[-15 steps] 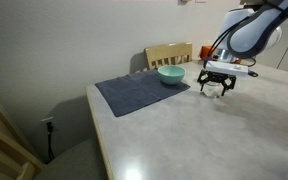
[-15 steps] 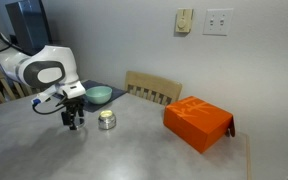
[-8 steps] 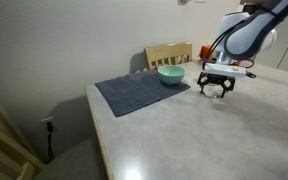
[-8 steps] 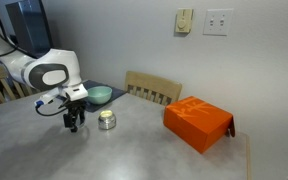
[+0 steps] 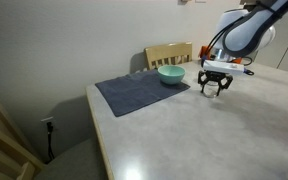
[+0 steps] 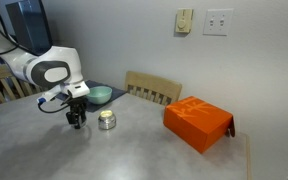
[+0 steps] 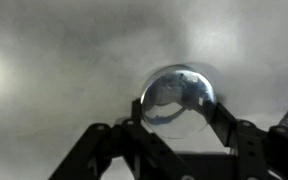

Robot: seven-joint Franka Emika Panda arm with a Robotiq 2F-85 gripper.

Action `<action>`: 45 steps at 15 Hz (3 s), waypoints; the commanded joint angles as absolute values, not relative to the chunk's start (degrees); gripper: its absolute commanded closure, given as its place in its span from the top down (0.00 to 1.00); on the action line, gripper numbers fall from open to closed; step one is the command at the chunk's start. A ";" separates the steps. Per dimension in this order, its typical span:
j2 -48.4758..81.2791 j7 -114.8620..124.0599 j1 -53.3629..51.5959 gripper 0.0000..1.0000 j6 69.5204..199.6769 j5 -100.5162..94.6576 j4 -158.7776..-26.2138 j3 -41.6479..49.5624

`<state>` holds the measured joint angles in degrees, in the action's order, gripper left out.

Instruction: Put the lid on the silver object, remove it, then put it back again.

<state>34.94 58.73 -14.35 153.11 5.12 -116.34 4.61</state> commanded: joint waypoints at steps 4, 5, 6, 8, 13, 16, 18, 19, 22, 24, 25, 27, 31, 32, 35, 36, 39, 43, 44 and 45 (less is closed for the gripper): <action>30.87 60.16 -15.44 0.44 157.13 4.31 -118.05 6.87; 30.14 60.68 -15.72 0.44 157.61 4.10 -118.09 7.31; 29.52 61.17 -16.06 0.44 157.82 3.77 -118.06 7.80; 28.09 62.75 -16.91 0.44 158.38 2.74 -118.05 9.12; 24.86 68.47 -17.58 0.44 157.65 -0.79 -117.07 11.63; 24.05 69.08 -15.56 0.44 156.75 -0.45 -115.64 11.26; 24.40 68.85 -13.82 0.44 155.78 0.42 -113.95 10.83; 24.85 68.31 -12.70 0.44 155.47 1.07 -112.93 10.42; 26.02 67.06 -9.59 0.44 154.59 2.89 -110.55 9.26; 26.92 66.72 -7.98 0.44 154.26 4.21 -109.72 8.34; 27.32 66.67 -7.55 0.44 154.51 4.69 -109.80 7.95; 28.04 66.55 -7.14 0.44 155.12 5.49 -110.68 7.17; 29.69 66.73 -7.38 0.44 156.35 6.09 -112.22 6.66; 29.85 67.18 -7.77 0.44 156.84 6.02 -112.78 6.79; 30.00 68.02 -8.46 0.44 157.99 5.52 -114.34 7.61; 30.12 67.90 -8.32 0.44 158.29 5.55 -114.65 7.65; 30.19 68.09 -8.45 0.44 158.69 5.45 -115.53 7.98; 30.31 68.29 -8.47 0.44 158.22 5.20 -115.46 8.69; 30.39 68.29 -8.41 0.44 158.15 5.22 -115.27 8.82; 30.53 68.03 -8.23 0.44 157.77 5.25 -114.78 8.81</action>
<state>30.71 68.27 -8.42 157.42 5.05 -114.61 8.44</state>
